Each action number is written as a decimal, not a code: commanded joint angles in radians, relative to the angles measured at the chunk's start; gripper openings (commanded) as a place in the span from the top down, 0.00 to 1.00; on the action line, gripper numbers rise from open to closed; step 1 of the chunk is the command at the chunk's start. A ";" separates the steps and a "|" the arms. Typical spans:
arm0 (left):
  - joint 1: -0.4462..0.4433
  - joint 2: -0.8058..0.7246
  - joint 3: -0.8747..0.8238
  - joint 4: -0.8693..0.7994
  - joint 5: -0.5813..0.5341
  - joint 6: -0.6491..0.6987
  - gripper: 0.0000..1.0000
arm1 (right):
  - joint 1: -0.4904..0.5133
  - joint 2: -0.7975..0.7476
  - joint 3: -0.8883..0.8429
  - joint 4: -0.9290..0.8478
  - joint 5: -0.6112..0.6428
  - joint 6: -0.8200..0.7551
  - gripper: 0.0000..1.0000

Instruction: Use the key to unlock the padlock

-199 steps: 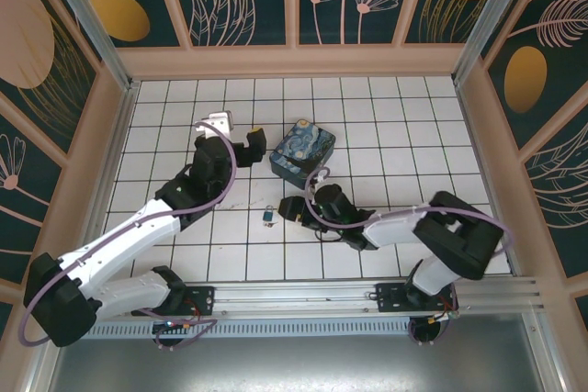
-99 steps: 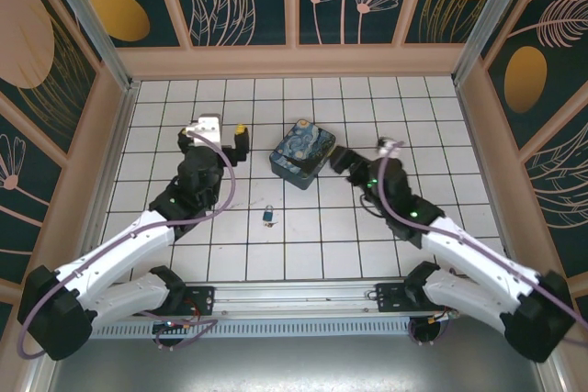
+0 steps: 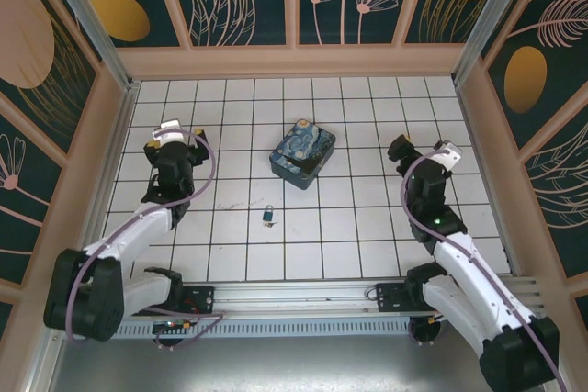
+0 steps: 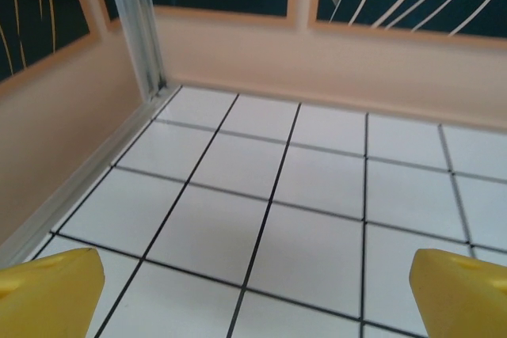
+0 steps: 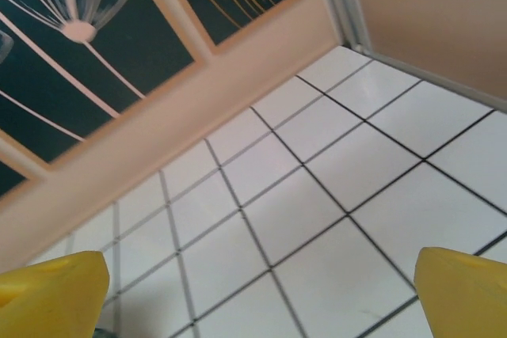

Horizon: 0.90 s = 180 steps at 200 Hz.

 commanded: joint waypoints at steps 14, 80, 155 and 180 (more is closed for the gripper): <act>0.055 0.109 -0.043 0.168 0.000 0.062 0.01 | -0.044 0.109 -0.036 0.107 0.054 -0.180 0.01; 0.109 0.217 -0.204 0.595 0.103 0.151 0.01 | -0.168 0.251 -0.109 0.399 -0.031 -0.299 0.01; 0.192 0.314 -0.305 0.847 0.419 0.159 0.01 | -0.277 0.454 -0.281 0.927 -0.268 -0.480 0.01; 0.218 0.324 -0.284 0.817 0.404 0.115 0.01 | -0.292 0.534 -0.299 1.036 -0.320 -0.470 0.01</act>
